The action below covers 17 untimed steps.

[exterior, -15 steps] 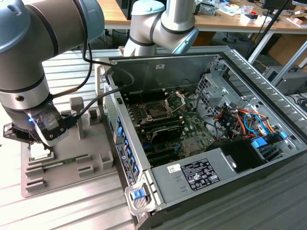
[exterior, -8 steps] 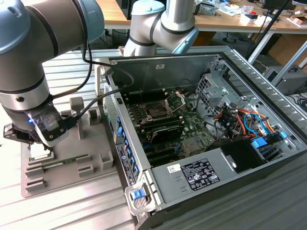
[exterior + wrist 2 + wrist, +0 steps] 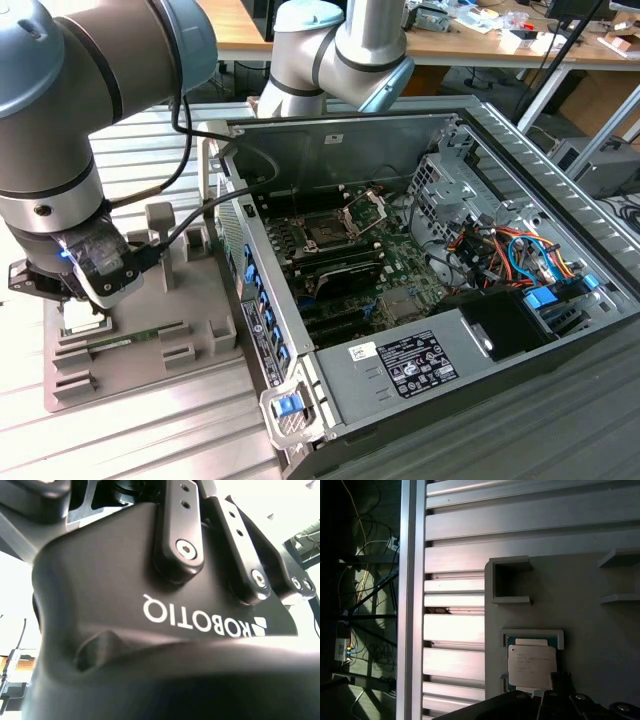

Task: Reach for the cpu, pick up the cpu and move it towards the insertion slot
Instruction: 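Pick up the cpu and move it towards the insertion slot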

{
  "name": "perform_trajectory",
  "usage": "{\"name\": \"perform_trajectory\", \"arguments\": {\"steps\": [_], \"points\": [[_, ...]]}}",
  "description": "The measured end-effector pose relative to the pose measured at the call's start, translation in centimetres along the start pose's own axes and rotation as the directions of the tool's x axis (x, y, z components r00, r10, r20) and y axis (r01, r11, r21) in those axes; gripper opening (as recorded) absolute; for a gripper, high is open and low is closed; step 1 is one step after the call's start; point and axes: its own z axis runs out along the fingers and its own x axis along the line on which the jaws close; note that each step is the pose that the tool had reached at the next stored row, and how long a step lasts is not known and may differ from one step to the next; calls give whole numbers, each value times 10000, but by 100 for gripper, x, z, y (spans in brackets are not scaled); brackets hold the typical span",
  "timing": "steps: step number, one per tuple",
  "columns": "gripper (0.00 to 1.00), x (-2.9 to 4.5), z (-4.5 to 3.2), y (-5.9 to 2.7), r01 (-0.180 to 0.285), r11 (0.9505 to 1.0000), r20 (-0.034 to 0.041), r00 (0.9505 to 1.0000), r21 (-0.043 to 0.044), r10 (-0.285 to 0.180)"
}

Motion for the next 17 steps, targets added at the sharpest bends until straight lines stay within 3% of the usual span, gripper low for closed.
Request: {"name": "perform_trajectory", "arguments": {"steps": [17], "points": [[10,0,61,-3,0,10000,0,10000,2,0]]}}
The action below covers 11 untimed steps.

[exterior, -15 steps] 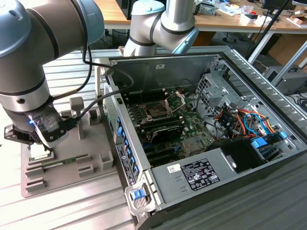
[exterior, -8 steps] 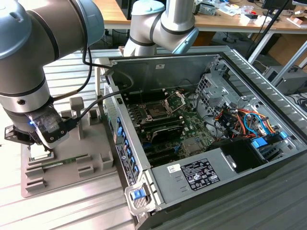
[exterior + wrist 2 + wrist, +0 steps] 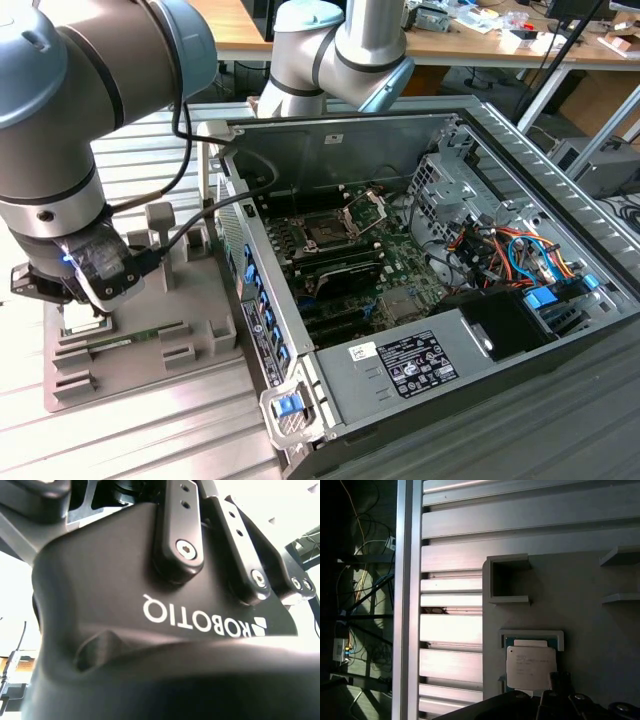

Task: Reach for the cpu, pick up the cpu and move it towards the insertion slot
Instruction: 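Pick up the cpu and move it towards the insertion slot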

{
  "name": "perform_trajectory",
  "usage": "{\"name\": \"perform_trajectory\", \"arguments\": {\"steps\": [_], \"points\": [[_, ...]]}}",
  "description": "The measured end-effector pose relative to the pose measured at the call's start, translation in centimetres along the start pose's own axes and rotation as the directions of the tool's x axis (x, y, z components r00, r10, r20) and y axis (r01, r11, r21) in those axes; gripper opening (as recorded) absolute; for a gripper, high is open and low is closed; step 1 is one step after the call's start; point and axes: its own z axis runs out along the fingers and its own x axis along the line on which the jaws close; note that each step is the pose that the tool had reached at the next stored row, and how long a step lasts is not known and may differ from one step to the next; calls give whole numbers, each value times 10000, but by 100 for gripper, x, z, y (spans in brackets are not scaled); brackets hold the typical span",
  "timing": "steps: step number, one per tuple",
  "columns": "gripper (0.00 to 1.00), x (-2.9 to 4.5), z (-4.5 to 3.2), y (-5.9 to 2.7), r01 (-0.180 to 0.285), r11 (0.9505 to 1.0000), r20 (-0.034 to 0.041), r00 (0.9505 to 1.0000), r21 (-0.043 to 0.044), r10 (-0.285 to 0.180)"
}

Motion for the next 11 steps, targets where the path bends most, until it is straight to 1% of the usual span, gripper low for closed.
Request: {"name": "perform_trajectory", "arguments": {"steps": [11], "points": [[10,0,33,-1,0,10000,0,10000,-1,0]]}}
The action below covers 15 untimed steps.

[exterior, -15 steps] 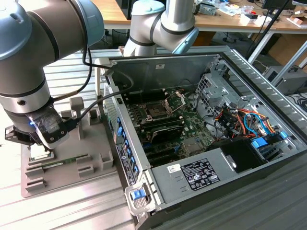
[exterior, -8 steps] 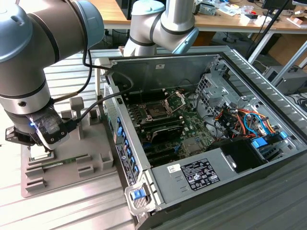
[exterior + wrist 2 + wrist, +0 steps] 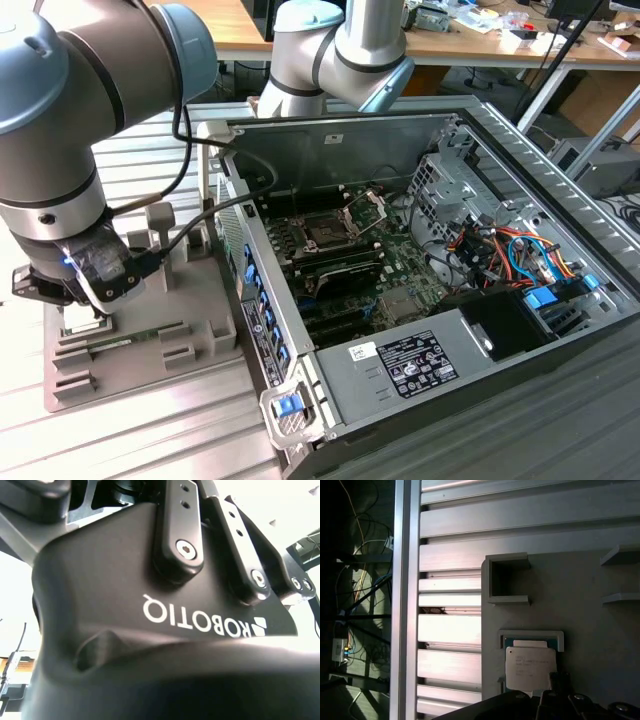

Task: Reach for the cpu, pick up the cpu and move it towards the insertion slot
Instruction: 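Pick up the cpu and move it towards the insertion slot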

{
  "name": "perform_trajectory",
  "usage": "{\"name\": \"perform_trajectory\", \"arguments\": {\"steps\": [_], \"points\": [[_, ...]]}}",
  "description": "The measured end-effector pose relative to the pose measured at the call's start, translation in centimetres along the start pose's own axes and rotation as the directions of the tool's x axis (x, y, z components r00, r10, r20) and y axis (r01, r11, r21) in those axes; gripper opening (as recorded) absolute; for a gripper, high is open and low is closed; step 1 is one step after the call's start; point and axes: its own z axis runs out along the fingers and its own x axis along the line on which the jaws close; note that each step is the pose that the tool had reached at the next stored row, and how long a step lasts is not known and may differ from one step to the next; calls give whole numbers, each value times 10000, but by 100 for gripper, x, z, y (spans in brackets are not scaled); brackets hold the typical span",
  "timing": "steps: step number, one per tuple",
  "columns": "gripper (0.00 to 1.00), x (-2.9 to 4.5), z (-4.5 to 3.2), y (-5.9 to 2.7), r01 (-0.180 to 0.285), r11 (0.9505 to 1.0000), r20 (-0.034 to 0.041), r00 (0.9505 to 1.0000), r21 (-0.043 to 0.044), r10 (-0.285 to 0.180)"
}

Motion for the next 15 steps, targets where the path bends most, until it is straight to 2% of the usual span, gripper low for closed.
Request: {"name": "perform_trajectory", "arguments": {"steps": [15], "points": [[10,0,33,-1,0,10000,0,10000,1,0]]}}
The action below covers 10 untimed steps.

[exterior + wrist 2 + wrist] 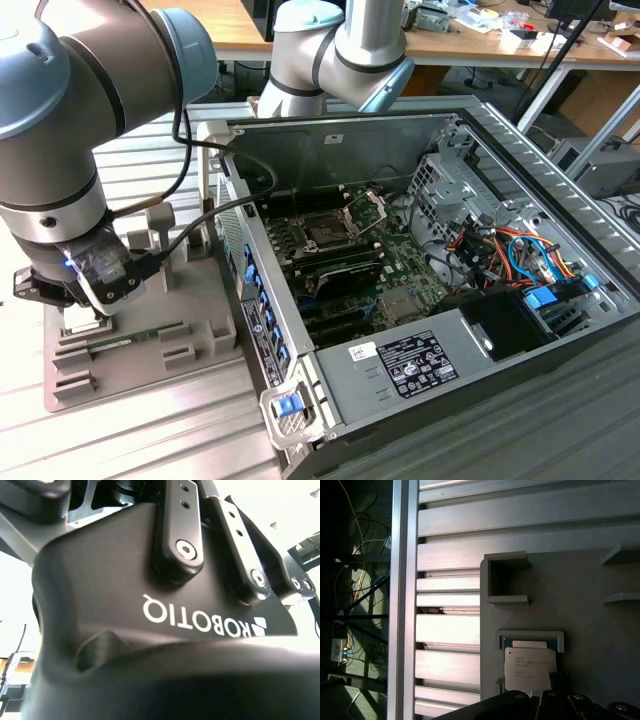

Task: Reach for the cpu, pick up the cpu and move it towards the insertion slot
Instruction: 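Pick up the cpu and move it towards the insertion slot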

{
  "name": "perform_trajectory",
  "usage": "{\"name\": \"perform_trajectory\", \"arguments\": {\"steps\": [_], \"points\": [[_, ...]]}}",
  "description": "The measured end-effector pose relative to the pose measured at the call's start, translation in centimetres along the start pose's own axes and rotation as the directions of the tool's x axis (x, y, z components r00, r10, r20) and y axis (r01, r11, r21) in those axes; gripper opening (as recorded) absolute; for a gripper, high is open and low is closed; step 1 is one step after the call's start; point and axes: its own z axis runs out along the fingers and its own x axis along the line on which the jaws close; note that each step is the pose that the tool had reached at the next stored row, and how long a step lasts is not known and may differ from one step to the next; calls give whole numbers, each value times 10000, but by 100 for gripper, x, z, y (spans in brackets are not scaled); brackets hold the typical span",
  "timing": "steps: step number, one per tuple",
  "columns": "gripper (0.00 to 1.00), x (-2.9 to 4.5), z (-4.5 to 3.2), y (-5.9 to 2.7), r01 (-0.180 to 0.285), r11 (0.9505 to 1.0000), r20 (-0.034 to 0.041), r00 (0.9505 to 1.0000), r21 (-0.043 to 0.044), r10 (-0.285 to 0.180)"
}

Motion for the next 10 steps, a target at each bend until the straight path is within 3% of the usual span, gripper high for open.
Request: {"name": "perform_trajectory", "arguments": {"steps": [10], "points": [[10,0,27,-1,0,10000,-1,10000,2,0]]}}
